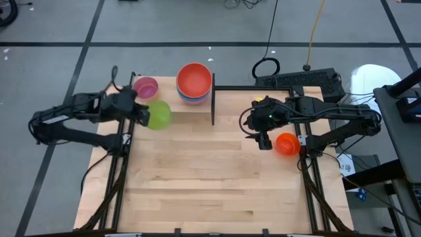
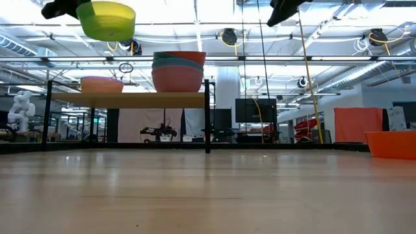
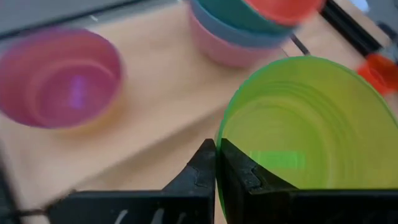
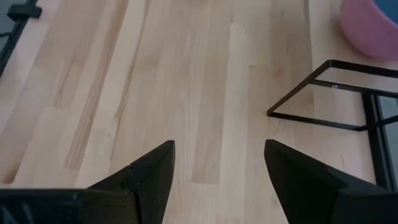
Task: Place and stack bowls onto a shelf
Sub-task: Stack the green bowl on the purple bowl on the shelf
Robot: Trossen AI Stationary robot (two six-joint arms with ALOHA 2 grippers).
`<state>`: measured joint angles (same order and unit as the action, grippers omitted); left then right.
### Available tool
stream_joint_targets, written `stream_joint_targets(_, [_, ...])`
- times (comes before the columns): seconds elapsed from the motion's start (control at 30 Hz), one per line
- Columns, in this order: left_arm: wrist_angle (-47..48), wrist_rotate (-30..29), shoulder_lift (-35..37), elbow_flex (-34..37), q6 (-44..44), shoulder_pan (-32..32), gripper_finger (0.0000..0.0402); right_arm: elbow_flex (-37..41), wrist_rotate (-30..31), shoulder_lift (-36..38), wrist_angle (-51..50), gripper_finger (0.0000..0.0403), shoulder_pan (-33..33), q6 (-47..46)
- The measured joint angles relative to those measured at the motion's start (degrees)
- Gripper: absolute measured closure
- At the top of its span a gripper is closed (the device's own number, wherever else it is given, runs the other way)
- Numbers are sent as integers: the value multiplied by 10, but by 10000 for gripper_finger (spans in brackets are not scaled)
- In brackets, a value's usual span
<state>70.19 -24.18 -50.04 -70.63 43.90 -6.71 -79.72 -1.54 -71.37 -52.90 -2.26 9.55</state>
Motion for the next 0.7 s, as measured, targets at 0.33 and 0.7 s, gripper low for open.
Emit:
stream_joint_targets(0.33, [-3, -50, 13, 0, -130, -144, 397, 0, 0, 0, 22, 163, 0, -33])
stream_joint_targets(0.7, [-77, -48, 4, -1, -248, -341, 397, 0, 0, 0, 22, 163, 0, -33])
